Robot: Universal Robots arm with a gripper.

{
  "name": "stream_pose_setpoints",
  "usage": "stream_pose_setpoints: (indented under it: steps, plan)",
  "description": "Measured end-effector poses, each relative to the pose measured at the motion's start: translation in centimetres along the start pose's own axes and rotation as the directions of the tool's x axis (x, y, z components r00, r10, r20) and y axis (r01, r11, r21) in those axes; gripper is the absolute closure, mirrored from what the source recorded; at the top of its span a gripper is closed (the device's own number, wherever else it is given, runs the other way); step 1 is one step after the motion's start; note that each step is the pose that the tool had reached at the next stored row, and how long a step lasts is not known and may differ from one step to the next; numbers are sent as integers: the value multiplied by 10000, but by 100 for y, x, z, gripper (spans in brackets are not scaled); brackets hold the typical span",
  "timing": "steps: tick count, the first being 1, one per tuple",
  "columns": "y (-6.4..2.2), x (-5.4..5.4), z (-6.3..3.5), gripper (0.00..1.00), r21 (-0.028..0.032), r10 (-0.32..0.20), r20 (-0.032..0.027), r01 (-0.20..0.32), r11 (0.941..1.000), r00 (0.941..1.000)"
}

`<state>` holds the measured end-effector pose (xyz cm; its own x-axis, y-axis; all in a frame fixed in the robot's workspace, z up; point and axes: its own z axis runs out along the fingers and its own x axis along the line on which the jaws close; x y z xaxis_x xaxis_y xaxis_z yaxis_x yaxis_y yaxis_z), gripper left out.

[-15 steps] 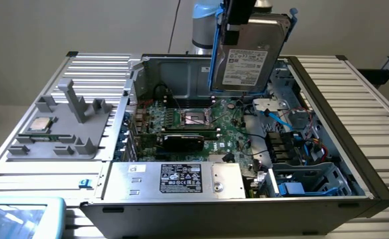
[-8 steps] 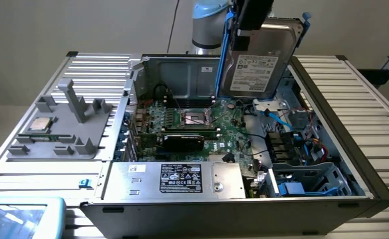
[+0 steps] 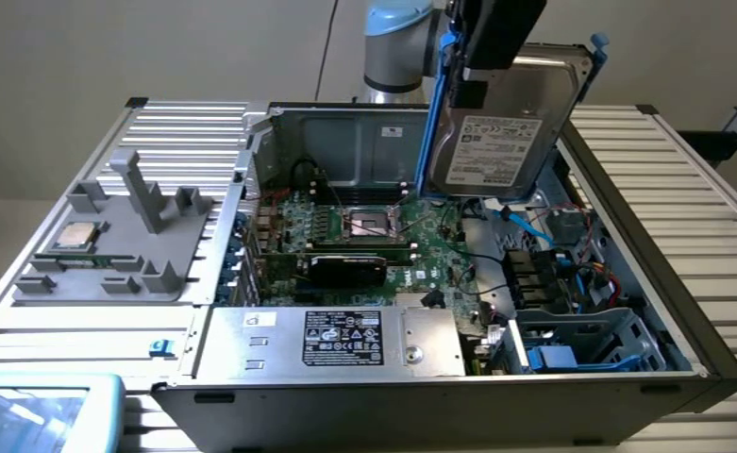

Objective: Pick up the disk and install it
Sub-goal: 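Pick up the disk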

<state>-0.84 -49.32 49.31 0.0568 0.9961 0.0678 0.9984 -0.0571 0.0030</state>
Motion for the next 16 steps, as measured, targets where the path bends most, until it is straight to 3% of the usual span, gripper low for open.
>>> stream_pose_setpoints:
  steps: [16]
  plan:
    - [109,-318,-27,63,-1,0,9,0,10000,10000]
